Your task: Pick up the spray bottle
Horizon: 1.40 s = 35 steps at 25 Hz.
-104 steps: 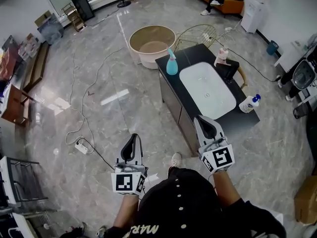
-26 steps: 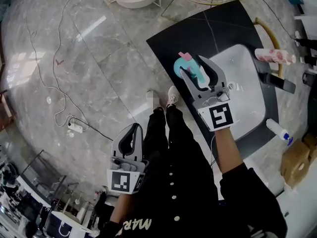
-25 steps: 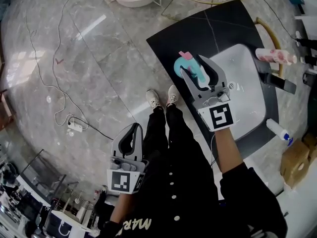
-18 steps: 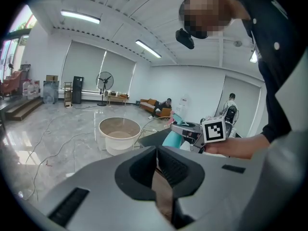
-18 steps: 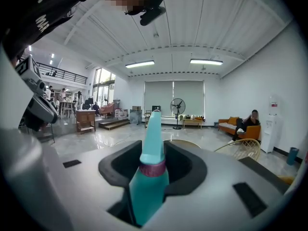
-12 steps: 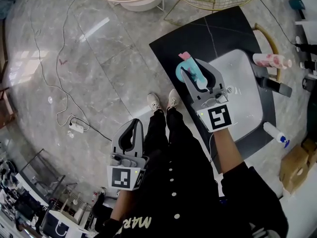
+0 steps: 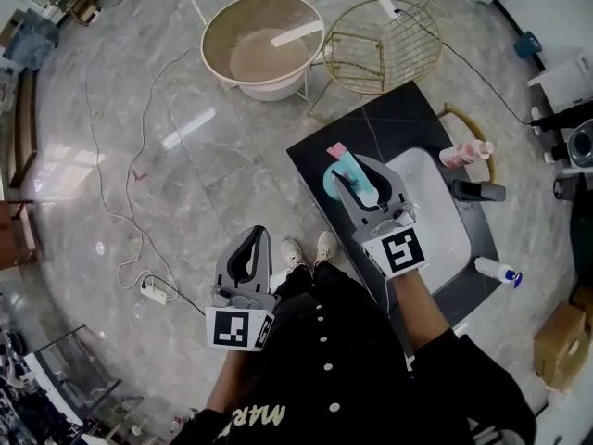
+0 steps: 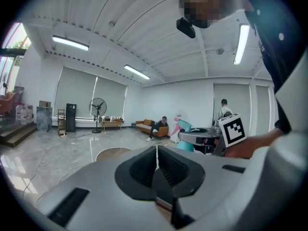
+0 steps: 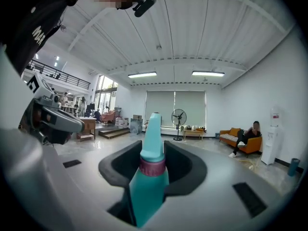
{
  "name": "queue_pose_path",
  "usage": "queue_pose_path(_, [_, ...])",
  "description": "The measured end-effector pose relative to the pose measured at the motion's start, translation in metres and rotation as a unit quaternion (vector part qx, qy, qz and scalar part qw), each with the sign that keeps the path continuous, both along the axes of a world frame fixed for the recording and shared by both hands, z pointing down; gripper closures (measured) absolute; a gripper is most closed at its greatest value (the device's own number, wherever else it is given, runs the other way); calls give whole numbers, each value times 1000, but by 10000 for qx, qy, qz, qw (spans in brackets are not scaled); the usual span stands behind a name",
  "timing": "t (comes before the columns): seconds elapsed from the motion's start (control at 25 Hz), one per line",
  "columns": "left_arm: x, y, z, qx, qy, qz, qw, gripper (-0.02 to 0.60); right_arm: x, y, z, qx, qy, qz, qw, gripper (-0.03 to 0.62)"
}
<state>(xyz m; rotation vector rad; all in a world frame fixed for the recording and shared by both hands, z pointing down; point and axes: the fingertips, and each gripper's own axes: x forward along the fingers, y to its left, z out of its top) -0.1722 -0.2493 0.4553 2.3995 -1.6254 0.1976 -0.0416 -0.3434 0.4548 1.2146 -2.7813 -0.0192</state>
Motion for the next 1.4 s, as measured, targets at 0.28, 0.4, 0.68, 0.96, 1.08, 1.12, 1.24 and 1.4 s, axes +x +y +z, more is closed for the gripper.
queue_pose_path(0.28, [0, -26, -50, 678, 49, 74, 9977, 561, 9, 13, -37, 198, 97, 167, 9996, 459])
queue_pose_path(0.4, [3, -34, -61, 849, 84, 139, 9963, 561, 11, 16, -48, 243, 60, 222, 9994, 459])
queue_pose_path(0.68, [17, -51, -76, 1069, 161, 284, 9937, 561, 43, 30, -74, 267, -130, 623, 9976, 459])
queue_pose_path(0.96, [30, -56, -89, 1225, 181, 537, 9908, 561, 57, 34, -87, 451, -168, 919, 9946, 459])
queue_pose_path(1.08, [30, -53, -90, 1227, 179, 562, 9907, 561, 55, 39, -91, 526, -177, 924, 9942, 461])
queue_pose_path(1.12, [29, -52, -90, 1231, 178, 562, 9906, 561, 54, 40, -91, 540, -182, 928, 9941, 461])
queue_pose_path(1.24, [26, -50, -91, 1232, 163, 547, 9907, 561, 51, 40, -93, 570, -173, 924, 9939, 461])
queue_pose_path(1.4, [22, -47, -91, 1224, 146, 508, 9911, 561, 50, 39, -94, 579, -130, 920, 9940, 461])
